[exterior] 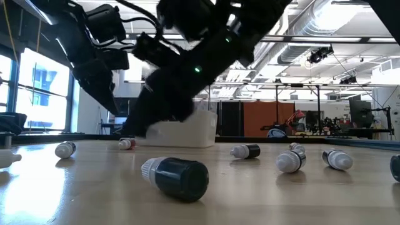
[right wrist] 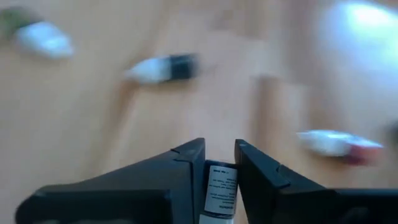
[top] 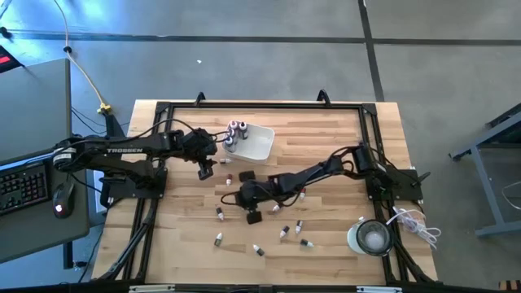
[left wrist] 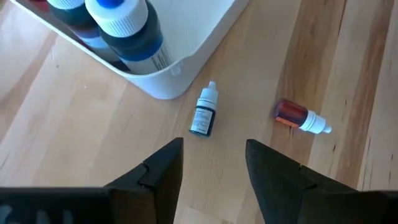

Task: Pick & Place food coloring
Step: Put the small left purple food coloring bottle into the white bin

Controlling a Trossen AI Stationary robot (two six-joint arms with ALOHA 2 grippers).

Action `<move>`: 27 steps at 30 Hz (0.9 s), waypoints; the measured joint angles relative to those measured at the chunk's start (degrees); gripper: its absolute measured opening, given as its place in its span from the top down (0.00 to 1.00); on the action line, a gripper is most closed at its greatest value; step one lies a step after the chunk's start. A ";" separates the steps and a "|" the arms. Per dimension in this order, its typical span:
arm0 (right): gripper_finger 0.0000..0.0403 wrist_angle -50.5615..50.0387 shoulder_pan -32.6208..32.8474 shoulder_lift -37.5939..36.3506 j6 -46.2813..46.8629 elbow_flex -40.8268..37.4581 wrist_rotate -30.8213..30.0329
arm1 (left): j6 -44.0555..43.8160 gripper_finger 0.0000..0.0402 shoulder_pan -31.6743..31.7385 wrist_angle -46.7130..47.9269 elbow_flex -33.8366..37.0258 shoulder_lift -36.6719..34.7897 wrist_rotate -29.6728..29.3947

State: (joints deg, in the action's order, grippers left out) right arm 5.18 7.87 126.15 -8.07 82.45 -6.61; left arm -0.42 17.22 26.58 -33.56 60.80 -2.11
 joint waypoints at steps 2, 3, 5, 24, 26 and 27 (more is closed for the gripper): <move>0.84 -0.64 -0.37 -0.53 -0.21 1.42 -7.44 | -1.04 0.57 -0.01 0.05 0.00 0.13 0.00; 0.84 -0.99 -0.71 -1.07 -1.73 2.14 -10.45 | -1.91 0.57 -0.01 -0.01 -0.02 0.31 -0.02; 0.84 -1.66 -1.53 -2.70 -5.55 3.67 -15.07 | -3.30 0.57 -0.01 0.09 -0.02 0.68 -0.04; 0.78 -8.29 -19.54 -8.26 2.92 -2.21 -6.51 | -2.46 0.57 0.00 -13.62 -0.07 16.13 -2.82; 0.76 -7.53 -19.98 -8.26 2.99 -3.55 -6.46 | -2.44 0.57 0.00 -13.43 -0.07 17.59 -4.58; 0.75 -7.31 -20.18 -8.26 3.07 -4.07 -6.46 | -2.44 0.57 -0.01 -13.16 -0.07 18.17 -5.56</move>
State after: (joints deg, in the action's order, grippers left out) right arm -2.13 -12.31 117.89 -5.00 78.39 -13.07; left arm -2.85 17.21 13.42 -33.63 78.97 -7.67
